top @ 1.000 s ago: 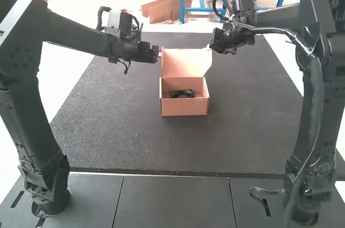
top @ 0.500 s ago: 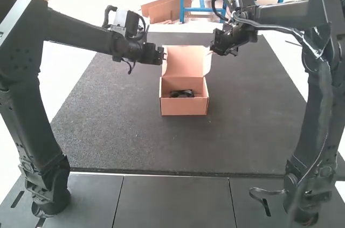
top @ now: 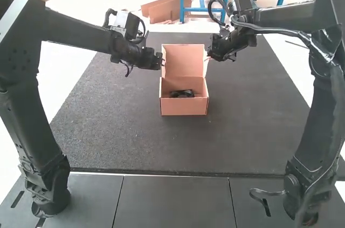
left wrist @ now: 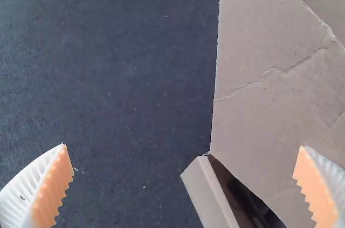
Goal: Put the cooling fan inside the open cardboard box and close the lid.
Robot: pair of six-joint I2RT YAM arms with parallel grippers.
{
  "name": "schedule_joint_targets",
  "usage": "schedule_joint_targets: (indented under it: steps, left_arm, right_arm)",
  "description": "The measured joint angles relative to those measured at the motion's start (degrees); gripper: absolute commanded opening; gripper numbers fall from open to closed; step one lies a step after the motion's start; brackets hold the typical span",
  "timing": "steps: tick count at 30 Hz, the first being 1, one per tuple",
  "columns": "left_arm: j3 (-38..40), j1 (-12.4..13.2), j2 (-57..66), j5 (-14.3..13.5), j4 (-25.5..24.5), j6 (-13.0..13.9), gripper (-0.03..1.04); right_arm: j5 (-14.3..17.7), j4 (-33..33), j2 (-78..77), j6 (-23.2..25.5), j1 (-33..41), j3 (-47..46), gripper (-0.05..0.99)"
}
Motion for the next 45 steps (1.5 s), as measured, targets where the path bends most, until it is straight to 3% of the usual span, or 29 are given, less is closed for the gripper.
schedule_joint_targets:
  steps: [10, 20, 27, 31, 38, 39, 40, 44, 45]
  left_arm:
    - [-2.0, -0.2, -3.7, 0.0, 0.0, -0.1, 0.97]
    - [-4.6, -3.0, -3.7, -0.2, -0.3, -1.5, 0.97]
    - [-5.1, -5.1, -5.8, -0.2, -5.5, -2.1, 0.97]
    - [-6.7, -5.1, -9.0, -0.2, -9.5, -2.1, 0.97]
    - [-9.5, -5.1, -15.7, -0.2, -12.8, -1.3, 0.97]
    - [-9.7, -5.1, -16.8, -0.2, -13.6, -1.1, 0.97]
    - [-9.7, -5.2, -17.8, -0.4, -14.1, -1.0, 0.97]
    - [-9.8, -5.1, -21.0, -1.4, -16.4, -0.2, 0.97]
    - [-9.8, -5.1, -21.6, -1.8, -16.5, 0.0, 0.97]
  right_arm:
    - [-0.2, -0.5, -2.5, -0.6, 2.8, -6.1, -0.01]
    - [-0.1, -1.1, -2.5, -0.7, 3.0, -8.0, -0.01]
    - [0.4, -1.7, -2.5, -1.5, 3.3, -9.6, -0.01]
    - [1.7, -3.8, -2.5, -2.8, 4.7, -11.7, -0.01]
    - [7.7, -4.8, -2.5, -5.8, 6.5, -13.0, 0.00]
    - [8.5, -5.0, -2.6, -6.2, 6.5, -13.0, 0.04]
    - [9.1, -5.2, -2.6, -6.5, 6.5, -13.0, 0.15]
    - [10.4, -7.6, -3.9, -6.8, 6.5, -12.6, 0.77]
    - [10.6, -8.8, -4.4, -6.8, 6.5, -11.8, 0.87]
